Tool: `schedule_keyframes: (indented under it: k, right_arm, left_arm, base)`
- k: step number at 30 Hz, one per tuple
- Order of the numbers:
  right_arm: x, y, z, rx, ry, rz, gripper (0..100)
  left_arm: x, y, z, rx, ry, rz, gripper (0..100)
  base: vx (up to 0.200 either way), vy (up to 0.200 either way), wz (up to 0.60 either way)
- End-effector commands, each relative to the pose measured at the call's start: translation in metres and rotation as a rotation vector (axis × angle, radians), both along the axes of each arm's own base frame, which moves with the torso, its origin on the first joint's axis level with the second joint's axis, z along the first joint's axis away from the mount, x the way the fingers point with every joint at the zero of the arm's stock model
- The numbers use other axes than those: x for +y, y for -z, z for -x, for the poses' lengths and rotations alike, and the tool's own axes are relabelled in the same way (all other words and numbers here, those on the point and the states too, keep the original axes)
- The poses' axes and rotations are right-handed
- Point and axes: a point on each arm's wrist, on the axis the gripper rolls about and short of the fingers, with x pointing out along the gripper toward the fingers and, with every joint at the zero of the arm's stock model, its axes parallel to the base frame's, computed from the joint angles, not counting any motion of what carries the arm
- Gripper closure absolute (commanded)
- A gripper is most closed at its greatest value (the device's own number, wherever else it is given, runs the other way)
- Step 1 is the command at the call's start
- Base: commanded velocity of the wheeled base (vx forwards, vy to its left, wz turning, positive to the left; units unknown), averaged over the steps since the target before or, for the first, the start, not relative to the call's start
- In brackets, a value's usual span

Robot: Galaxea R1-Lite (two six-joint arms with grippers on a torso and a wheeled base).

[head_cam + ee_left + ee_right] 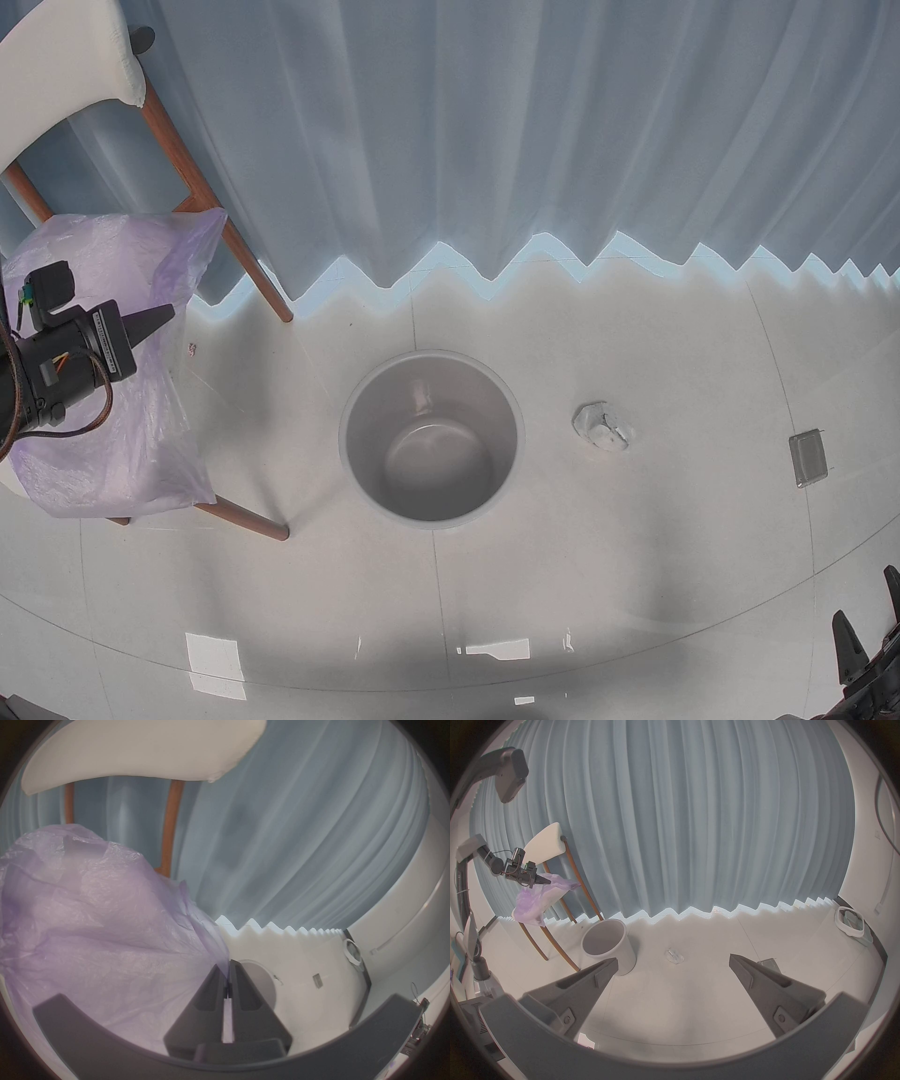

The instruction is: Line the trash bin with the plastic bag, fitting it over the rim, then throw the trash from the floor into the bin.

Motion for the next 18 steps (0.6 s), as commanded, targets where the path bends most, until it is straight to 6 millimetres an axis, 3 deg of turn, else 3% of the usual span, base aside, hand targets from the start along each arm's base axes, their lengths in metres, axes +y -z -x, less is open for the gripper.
schedule_keyframes:
  k: [1, 12, 18]
  right_arm:
    - [0.0, 0.005, 0.0, 0.0, 0.0, 0.0, 0]
    - [0.0, 0.005, 0.0, -0.002, 0.0, 0.0, 0]
    - [0.0, 0.005, 0.0, 0.0, 0.0, 0.0, 0]
  left_arm:
    - [-0.014, -0.005, 0.011, -0.021, 0.101, 0.009, 100]
    - [-0.059, -0.028, 0.017, -0.019, 0.35, 0.161, 100]
    - [-0.085, -0.038, 0.03, -0.016, 0.537, 0.199, 100]
  base:
    - [0.0, 0.0, 0.0]
    - [0.0, 0.0, 0.0]
    - [0.0, 0.0, 0.0]
